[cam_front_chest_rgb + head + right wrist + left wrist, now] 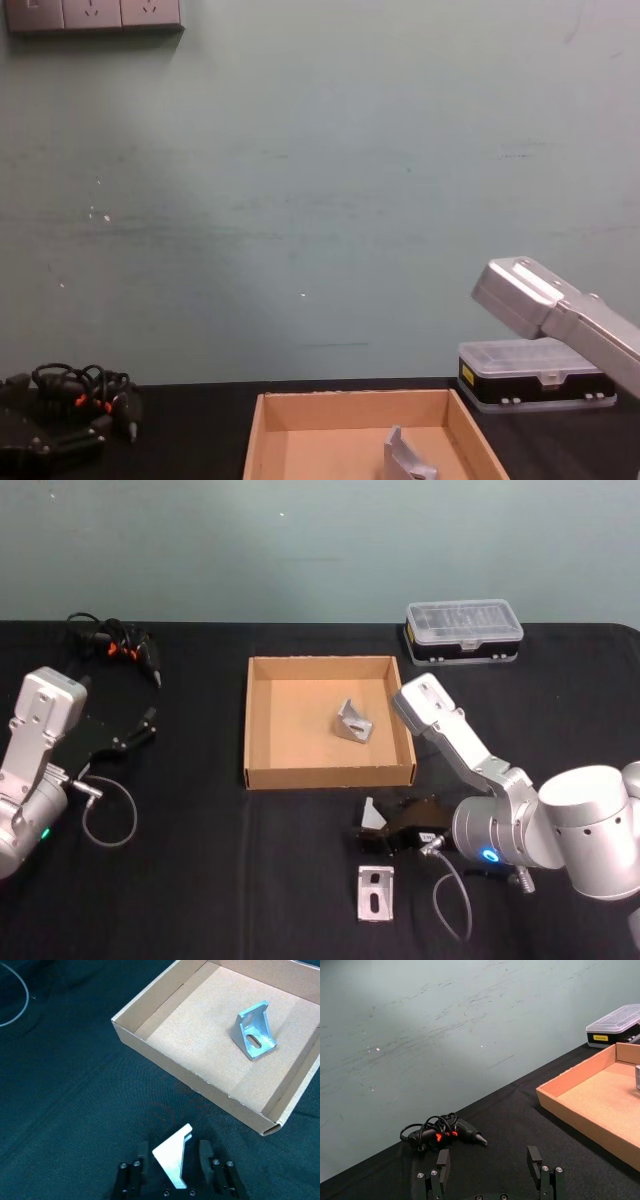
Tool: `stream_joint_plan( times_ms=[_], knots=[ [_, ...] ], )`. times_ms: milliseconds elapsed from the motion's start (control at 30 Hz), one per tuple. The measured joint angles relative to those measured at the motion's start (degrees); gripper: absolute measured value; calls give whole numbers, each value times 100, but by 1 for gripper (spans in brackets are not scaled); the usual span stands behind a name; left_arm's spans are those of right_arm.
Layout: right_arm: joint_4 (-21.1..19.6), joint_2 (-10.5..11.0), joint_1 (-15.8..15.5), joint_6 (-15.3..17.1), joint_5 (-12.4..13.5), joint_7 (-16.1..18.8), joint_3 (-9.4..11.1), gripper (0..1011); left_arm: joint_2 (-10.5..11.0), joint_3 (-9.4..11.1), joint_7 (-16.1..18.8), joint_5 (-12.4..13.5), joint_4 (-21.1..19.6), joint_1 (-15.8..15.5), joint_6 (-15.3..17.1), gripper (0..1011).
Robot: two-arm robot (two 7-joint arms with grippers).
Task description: Use one hand to pick up the angle iron from the table and place it into the box.
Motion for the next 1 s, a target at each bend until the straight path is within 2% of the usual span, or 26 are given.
stream_joint_plan(
  times_ms=[367, 1000],
  knots=[
    [0, 4, 5, -4, 3, 3, -6, 313, 0, 0, 0, 0, 0, 0, 0, 1011],
    [0, 4, 5, -4, 4, 3, -6, 302, 0, 0, 0, 0, 0, 0, 0, 1012]
  ],
)
